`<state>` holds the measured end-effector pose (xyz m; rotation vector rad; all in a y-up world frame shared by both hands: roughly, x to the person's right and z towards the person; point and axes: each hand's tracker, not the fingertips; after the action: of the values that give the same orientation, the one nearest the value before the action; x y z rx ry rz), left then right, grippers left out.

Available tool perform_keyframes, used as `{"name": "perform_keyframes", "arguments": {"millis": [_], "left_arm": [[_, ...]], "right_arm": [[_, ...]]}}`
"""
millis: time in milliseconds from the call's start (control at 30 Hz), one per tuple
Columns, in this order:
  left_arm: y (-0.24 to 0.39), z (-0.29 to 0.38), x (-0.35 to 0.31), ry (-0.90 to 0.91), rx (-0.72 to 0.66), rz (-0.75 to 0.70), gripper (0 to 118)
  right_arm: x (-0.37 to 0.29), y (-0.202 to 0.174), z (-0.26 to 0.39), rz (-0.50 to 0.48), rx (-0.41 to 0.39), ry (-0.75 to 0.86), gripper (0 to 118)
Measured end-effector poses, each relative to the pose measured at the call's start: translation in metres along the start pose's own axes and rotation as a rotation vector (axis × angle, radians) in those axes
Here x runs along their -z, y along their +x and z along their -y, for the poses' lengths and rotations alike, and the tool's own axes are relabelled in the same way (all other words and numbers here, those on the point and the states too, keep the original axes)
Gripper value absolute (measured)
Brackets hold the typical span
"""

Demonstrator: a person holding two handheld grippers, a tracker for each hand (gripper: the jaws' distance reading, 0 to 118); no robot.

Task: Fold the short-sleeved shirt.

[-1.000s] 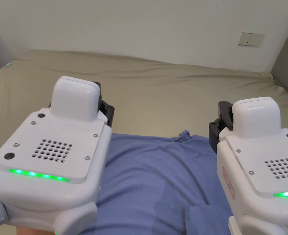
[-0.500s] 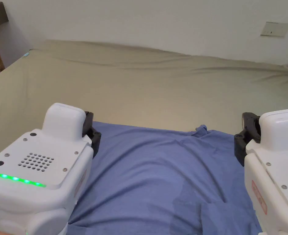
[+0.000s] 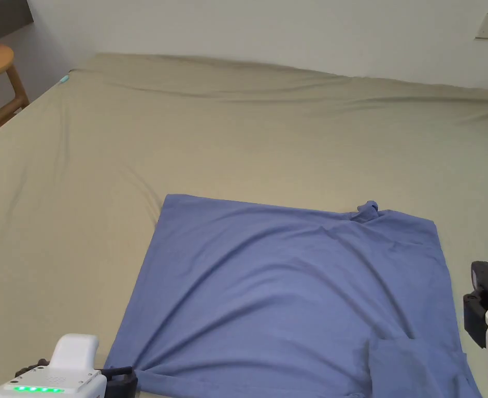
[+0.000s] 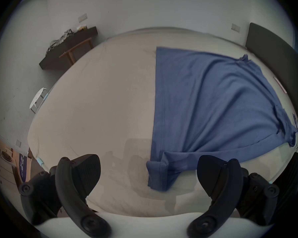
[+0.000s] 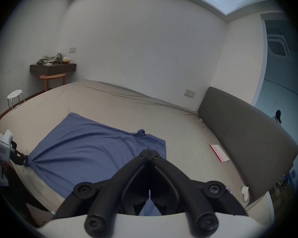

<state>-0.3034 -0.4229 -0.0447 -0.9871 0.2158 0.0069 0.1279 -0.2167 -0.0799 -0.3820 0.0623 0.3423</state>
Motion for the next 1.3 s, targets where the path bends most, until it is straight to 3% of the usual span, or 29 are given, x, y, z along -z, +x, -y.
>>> {"name": "perform_keyframes", "arguments": {"millis": [67,133,200,267,300,367,533,667,700,733,767,800,967,1067,1100,1133,1200,1300], "left_arm": [[0.006,0.0,0.005,-0.015,0.019,0.007,95],[0.012,-0.001,0.008,-0.023,0.038,0.02,44],[0.016,0.001,0.011,-0.045,0.051,0.063,6],[0.024,0.001,0.012,-0.058,0.033,0.134,5],[0.029,0.001,0.008,-0.03,0.067,0.056,5],[0.032,-0.001,0.005,-0.017,0.079,0.071,5],[0.027,-0.01,-0.015,0.053,0.022,0.084,4],[0.028,-0.02,-0.034,0.104,0.01,0.075,4],[0.028,-0.021,-0.037,0.114,0.004,0.067,5],[0.03,-0.021,-0.038,0.121,0.002,0.066,4],[0.031,-0.02,-0.039,0.124,0.005,0.065,4],[0.032,-0.02,-0.039,0.123,0.009,0.058,5],[0.03,-0.013,-0.031,0.094,0.022,0.041,4],[0.028,-0.01,-0.028,0.068,0.015,0.034,4],[0.027,-0.008,-0.027,0.061,0.014,0.027,4],[0.027,-0.008,-0.027,0.057,0.013,0.022,4],[0.025,-0.007,-0.026,0.047,0.01,0.013,4],[0.023,-0.006,-0.023,0.032,0.011,0.002,4]], "right_arm": [[0.003,0.004,0.001,0.014,0.01,-0.016,0],[0.008,0.014,0.005,0.025,0.028,-0.025,0],[0.01,0.018,0.006,0.035,0.042,-0.033,0],[0.012,0.022,0.009,0.044,0.047,-0.04,0],[0.013,0.024,0.01,0.049,0.049,-0.043,0],[0.015,0.028,0.015,0.057,0.057,-0.057,0],[0.033,0.05,0.051,0.037,0.172,-0.184,0],[0.047,0.058,0.097,0.015,0.144,-0.357,0],[0.052,0.059,0.112,0.014,0.144,-0.403,16],[0.055,0.06,0.127,0.013,0.148,-0.451,46],[0.057,0.056,0.139,0.002,0.156,-0.5,86],[0.061,0.056,0.154,-0.005,0.161,-0.567,116],[0.07,0.047,0.203,-0.011,0.19,-0.751,110],[0.076,0.048,0.219,-0.015,0.202,-0.757,108],[0.078,0.048,0.221,-0.018,0.206,-0.767,102],[0.08,0.047,0.222,-0.022,0.211,-0.77,91],[0.081,0.042,0.217,-0.037,0.218,-0.784,50],[0.087,0.043,0.221,-0.128,0.28,-0.768,10]]}}
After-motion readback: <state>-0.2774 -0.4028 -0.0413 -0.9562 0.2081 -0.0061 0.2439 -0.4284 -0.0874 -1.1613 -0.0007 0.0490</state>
